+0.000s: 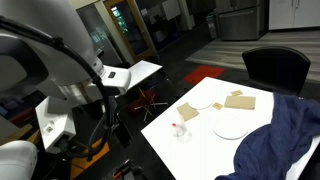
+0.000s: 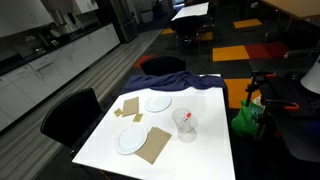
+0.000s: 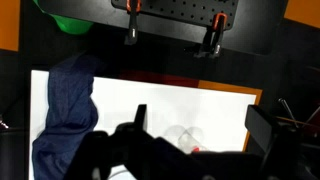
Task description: Put the marker on the table
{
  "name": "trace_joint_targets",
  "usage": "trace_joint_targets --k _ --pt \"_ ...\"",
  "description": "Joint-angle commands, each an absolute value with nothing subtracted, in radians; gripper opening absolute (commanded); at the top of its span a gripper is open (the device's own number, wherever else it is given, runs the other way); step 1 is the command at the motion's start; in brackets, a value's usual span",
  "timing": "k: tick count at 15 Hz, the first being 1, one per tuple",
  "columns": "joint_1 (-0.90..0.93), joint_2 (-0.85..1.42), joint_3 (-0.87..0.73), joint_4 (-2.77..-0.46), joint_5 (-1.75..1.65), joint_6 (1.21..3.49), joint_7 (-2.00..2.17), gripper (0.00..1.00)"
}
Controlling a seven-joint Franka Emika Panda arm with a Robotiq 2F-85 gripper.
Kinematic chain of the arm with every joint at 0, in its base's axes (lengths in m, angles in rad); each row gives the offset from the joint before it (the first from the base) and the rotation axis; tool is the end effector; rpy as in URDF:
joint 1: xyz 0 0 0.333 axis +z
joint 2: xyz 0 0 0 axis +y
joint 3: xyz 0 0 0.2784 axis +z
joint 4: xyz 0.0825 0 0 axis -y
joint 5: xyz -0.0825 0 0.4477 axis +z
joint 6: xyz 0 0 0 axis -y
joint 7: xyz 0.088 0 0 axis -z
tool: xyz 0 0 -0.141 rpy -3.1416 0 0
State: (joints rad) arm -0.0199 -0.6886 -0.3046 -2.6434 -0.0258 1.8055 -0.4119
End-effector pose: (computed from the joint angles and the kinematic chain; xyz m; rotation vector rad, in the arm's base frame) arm 0.3846 -0.1074 0.3466 -2.9122 -0.2608 0.1566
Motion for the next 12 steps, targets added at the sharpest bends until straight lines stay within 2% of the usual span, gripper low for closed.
trace_joint_targets --k 1,7,12 --pt "-0.040 -0.684 -0.286 -2.642 -0.015 1.805 -0.423 1.00" --pt "-0.038 -0.686 -0.282 -2.643 -0.014 1.805 -0.420 1.00" --pt "-0.006 -0.669 -0.193 -2.636 0.009 1.882 -0.339 1.00"
